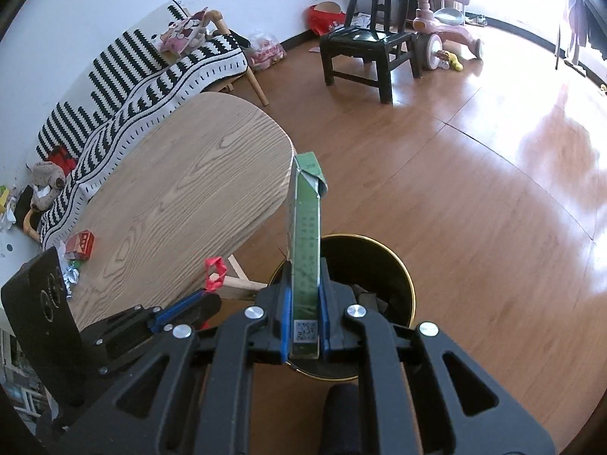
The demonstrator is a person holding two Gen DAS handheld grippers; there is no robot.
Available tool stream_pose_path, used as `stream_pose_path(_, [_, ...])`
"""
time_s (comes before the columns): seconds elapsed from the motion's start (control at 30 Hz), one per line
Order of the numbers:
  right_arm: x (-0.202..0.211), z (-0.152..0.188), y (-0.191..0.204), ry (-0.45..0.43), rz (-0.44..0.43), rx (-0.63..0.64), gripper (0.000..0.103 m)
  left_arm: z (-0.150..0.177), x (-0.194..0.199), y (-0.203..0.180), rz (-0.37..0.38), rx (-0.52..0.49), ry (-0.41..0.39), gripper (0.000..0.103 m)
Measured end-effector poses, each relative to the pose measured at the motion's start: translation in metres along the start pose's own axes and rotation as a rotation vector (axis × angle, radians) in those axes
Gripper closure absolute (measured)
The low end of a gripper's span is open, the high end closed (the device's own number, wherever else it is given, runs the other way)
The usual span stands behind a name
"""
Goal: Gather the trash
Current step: 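Carry the strip and box to the black bin and open both tools over it, then move both open tools back over the table toward the trash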
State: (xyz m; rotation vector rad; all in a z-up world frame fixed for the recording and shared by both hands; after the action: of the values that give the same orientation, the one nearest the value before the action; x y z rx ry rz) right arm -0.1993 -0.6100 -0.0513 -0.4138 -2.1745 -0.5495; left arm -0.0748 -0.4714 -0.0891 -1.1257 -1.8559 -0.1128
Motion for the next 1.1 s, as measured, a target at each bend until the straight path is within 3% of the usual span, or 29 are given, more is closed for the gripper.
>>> stream_pose_path(0.7, [-0.004,-0.003,0.002,0.007,0.007,-0.029,0.09,0.001,-0.02,0.003,-0.005,-0.001,0.05,0.095])
stream_pose_path(0.77, [-0.004,-0.003,0.001,0.009,0.006,-0.037,0.083,0.002,-0.024,0.004,-0.007,0.006,0.064,0.088])
stream_pose_path(0.8, [-0.004,-0.003,0.0,0.009,0.002,-0.039,0.078,0.001,-0.025,0.004,-0.01,0.011,0.066,0.072])
stream_pose_path(0.83, [-0.004,-0.004,0.001,0.007,0.002,-0.04,0.065,0.0,-0.024,0.005,-0.012,0.015,0.063,0.052])
stream_pose_path(0.87, [-0.003,-0.004,0.001,-0.002,0.005,-0.041,0.053,-0.001,-0.022,0.005,-0.012,0.021,0.05,0.046])
stream_pose_path(1.1, [0.002,-0.009,0.014,-0.028,0.01,-0.013,0.044,-0.004,-0.007,0.006,-0.004,0.018,0.016,0.028])
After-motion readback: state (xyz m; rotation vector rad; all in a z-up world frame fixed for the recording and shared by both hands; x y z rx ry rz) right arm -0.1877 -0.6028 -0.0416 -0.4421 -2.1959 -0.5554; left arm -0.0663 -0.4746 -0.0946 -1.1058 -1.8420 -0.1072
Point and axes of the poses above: each gripper's, at about its wrist camera, not at the fingertips, and x roughly against the way its jaws point, y to its left, z to its underside, the point moved 4 cm from there along -x, roughly the way its jaws point, and after that the axes turned 8 degrees about x, right-handed, at the moved point
